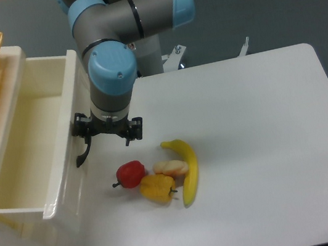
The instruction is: Slide the top white drawer open
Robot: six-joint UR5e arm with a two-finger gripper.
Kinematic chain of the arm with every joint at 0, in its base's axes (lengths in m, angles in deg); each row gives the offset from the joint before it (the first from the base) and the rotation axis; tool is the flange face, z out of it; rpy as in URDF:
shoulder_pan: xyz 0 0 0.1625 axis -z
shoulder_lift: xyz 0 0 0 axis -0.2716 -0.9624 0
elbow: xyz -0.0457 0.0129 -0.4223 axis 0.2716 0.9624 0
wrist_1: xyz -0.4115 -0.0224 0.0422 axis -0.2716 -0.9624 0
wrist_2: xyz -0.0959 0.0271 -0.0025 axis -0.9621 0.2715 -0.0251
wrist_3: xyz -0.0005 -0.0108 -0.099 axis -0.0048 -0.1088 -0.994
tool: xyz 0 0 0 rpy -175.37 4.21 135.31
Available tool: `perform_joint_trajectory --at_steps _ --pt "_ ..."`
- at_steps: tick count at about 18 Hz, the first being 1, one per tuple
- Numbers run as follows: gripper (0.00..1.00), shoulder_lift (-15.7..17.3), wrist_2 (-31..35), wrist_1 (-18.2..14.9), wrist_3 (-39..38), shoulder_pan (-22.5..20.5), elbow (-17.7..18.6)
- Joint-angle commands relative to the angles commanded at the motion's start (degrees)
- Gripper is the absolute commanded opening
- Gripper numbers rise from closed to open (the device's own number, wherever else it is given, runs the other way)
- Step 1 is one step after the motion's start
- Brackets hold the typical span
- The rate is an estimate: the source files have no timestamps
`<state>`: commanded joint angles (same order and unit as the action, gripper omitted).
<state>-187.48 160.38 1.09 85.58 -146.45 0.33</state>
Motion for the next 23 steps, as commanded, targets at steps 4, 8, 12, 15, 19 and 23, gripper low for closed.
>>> perform_joint_trajectory --at_steps 4,8,12,15,19,23 --pt "1.0 0.1 0.0 0.1 0.1 -1.1 -0.2" --pt "1.0 0.0 0.0 0.2 0.1 -1.7 -0.4" --pt "1.0 -0.1 -0.1 0.1 0.1 -2.1 -0.5" --pt "1.0 -0.2 -0.1 0.3 0.2 -2.4 -0.5" --pt "1.0 -0.4 -0.1 0.2 0.1 -2.5 -0.5" --pt "1.0 -0.4 -0.2 0.2 0.1 -3.0 -0.6"
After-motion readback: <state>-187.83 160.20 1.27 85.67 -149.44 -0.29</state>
